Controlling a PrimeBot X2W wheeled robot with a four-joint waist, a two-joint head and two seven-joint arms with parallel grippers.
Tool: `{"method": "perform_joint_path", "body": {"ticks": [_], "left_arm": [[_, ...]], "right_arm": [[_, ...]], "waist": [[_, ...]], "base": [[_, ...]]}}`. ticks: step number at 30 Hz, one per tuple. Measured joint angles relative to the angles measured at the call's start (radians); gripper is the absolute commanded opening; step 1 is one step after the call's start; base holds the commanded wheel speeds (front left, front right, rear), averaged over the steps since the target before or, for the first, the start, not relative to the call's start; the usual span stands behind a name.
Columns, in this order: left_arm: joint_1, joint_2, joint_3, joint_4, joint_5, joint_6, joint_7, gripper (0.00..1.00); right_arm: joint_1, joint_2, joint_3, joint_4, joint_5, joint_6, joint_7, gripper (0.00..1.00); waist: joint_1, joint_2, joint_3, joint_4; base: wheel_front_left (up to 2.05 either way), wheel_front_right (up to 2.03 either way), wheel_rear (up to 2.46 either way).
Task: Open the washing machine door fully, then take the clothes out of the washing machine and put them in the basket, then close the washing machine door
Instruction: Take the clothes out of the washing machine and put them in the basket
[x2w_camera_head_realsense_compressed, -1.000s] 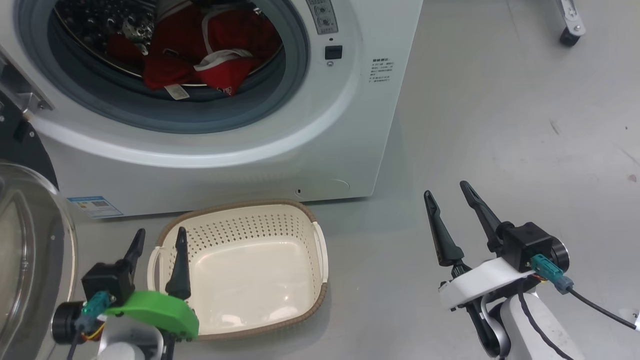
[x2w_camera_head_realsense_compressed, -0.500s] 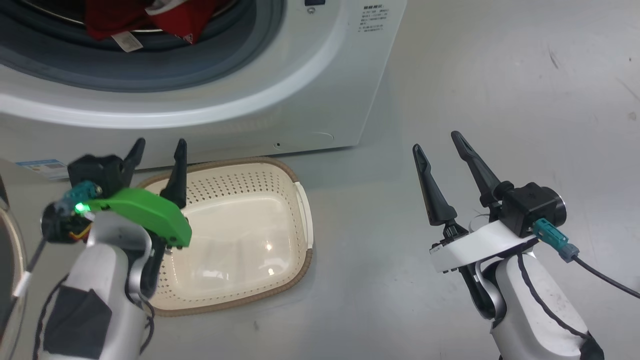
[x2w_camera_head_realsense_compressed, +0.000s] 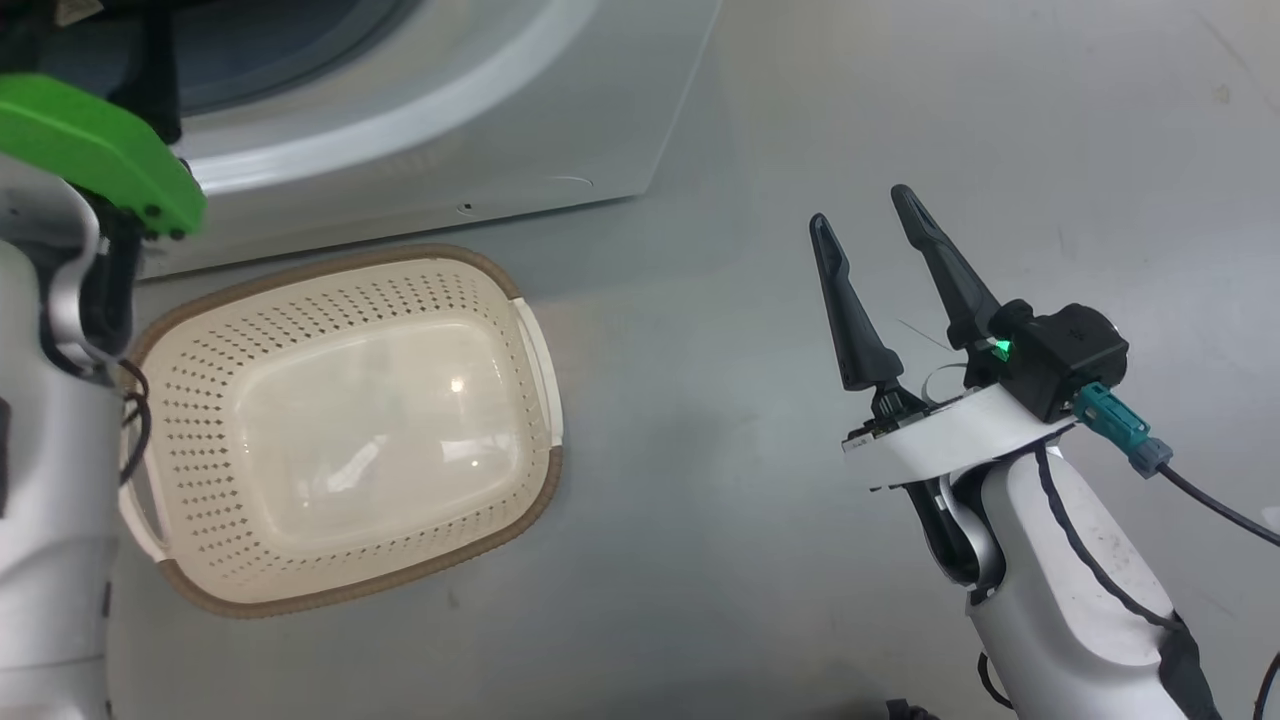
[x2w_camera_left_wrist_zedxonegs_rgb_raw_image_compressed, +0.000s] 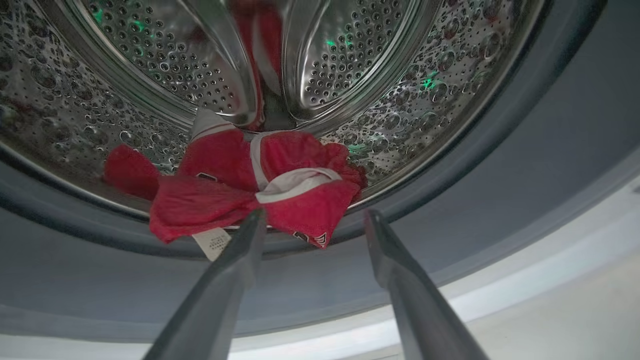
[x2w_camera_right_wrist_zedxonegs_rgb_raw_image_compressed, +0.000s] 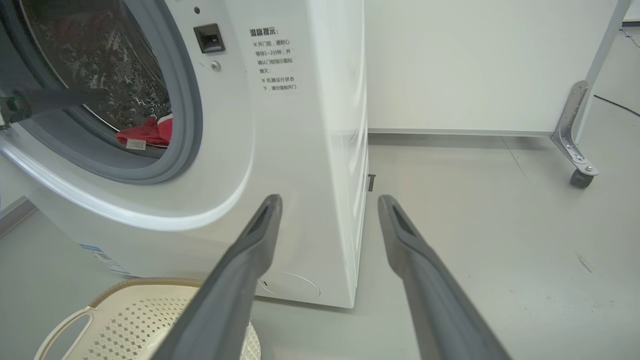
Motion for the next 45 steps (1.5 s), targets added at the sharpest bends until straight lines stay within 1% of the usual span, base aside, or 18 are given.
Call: {"method": "perform_joint_path", "body": {"ticks": [8, 12, 13, 16, 18, 21, 25, 26, 30, 37, 38, 39, 40, 41, 42, 43, 45], "left_arm": [[-0.142, 0.042, 0.047, 0.061, -0.006, -0.005, 0.016, 1.0], [-0.179, 0.066, 0.072, 0.114, -0.01, -0.007, 0.016, 1.0], [-0.186, 0.071, 0.077, 0.125, -0.01, -0.007, 0.016, 1.0], [-0.213, 0.091, 0.091, 0.154, -0.01, -0.007, 0.014, 1.0], [-0.231, 0.1, 0.1, 0.173, -0.01, -0.007, 0.014, 1.0], [-0.249, 0.109, 0.103, 0.208, -0.01, -0.007, 0.015, 1.0], [-0.279, 0.116, 0.1, 0.249, -0.01, -0.007, 0.026, 1.0], [-0.289, 0.116, 0.1, 0.256, -0.01, -0.006, 0.031, 1.0], [-0.321, 0.128, 0.083, 0.299, -0.004, -0.001, 0.052, 1.0], [-0.329, 0.149, 0.052, 0.364, 0.025, 0.002, 0.104, 1.0], [-0.334, 0.149, 0.047, 0.374, 0.026, 0.002, 0.115, 0.96], [-0.339, 0.148, 0.044, 0.383, 0.026, 0.002, 0.124, 0.83], [-0.344, 0.148, 0.042, 0.389, 0.026, 0.002, 0.132, 0.51], [-0.349, 0.148, 0.04, 0.398, 0.026, 0.002, 0.142, 0.36], [-0.353, 0.147, 0.039, 0.407, 0.026, 0.002, 0.153, 0.17], [-0.358, 0.147, 0.035, 0.413, 0.026, 0.002, 0.16, 0.0], [-0.369, 0.146, 0.03, 0.424, 0.026, 0.001, 0.18, 0.0]], "right_arm": [[-0.045, 0.0, 0.04, -0.01, 0.023, -0.001, 0.0, 1.0], [-0.054, 0.0, 0.06, -0.011, 0.036, -0.002, 0.0, 1.0], [-0.058, 0.0, 0.063, -0.012, 0.039, -0.009, 0.0, 1.0], [-0.066, 0.0, 0.067, -0.019, 0.047, -0.009, 0.0, 1.0], [-0.066, 0.0, 0.071, -0.021, 0.049, -0.017, 0.0, 1.0], [-0.066, 0.0, 0.079, -0.022, 0.05, -0.019, 0.0, 1.0], [-0.066, 0.0, 0.09, -0.023, 0.05, -0.019, 0.0, 1.0], [-0.066, 0.0, 0.091, -0.024, 0.05, -0.027, 0.0, 1.0], [-0.067, 0.001, 0.096, -0.028, 0.051, -0.035, 0.0, 1.0], [-0.072, 0.002, 0.106, -0.029, 0.051, -0.036, 0.0, 1.0], [-0.074, 0.002, 0.107, -0.029, 0.051, -0.037, 0.0, 1.0], [-0.077, 0.002, 0.108, -0.028, 0.051, -0.037, 0.0, 1.0], [-0.081, 0.002, 0.109, -0.028, 0.051, -0.037, 0.0, 1.0], [-0.084, 0.002, 0.109, -0.028, 0.051, -0.037, 0.0, 1.0], [-0.085, 0.002, 0.11, -0.028, 0.051, -0.04, 0.0, 1.0], [-0.085, 0.002, 0.112, -0.028, 0.051, -0.04, 0.0, 1.0], [-0.086, 0.002, 0.115, -0.028, 0.052, -0.04, 0.0, 1.0]], "waist": [[-0.0001, 0.0, 0.068, -0.063], [-0.0001, 0.0, 0.089, -0.098], [-0.0001, 0.0, 0.094, -0.107], [-0.0001, 0.0, 0.105, -0.132], [0.0, 0.0, 0.112, -0.147], [0.0, 0.0, 0.12, -0.166], [0.0, 0.0, 0.131, -0.181], [0.0, 0.0, 0.135, -0.183], [0.0, 0.0, 0.147, -0.189], [0.0, 0.0, 0.152, -0.188], [-0.0001, 0.0, 0.152, -0.187], [-0.0001, 0.0, 0.152, -0.186], [0.0, 0.0, 0.153, -0.186], [-0.0001, 0.0, 0.153, -0.185], [0.0, 0.0, 0.153, -0.184], [-0.0001, 0.0, 0.153, -0.184], [-0.0001, 0.0, 0.153, -0.183]], "base": [[0.0, 0.0, 0.0], [0.0, 0.0, 0.0], [0.0, 0.0, 0.0], [0.0, 0.0, 0.0], [0.0, 0.0, 0.0], [0.0, 0.0, 0.0], [0.0, 0.0, 0.0], [0.0, 0.0, 0.0], [0.0, 0.0, 0.0], [0.0, 0.0, 0.0], [0.0, 0.0, 0.0], [0.0, 0.0, 0.0], [0.0, 0.0, 0.0], [0.0, 0.0, 0.0], [0.0, 0.0, 0.0], [0.0, 0.0, 0.0], [0.0, 0.0, 0.0]]}}
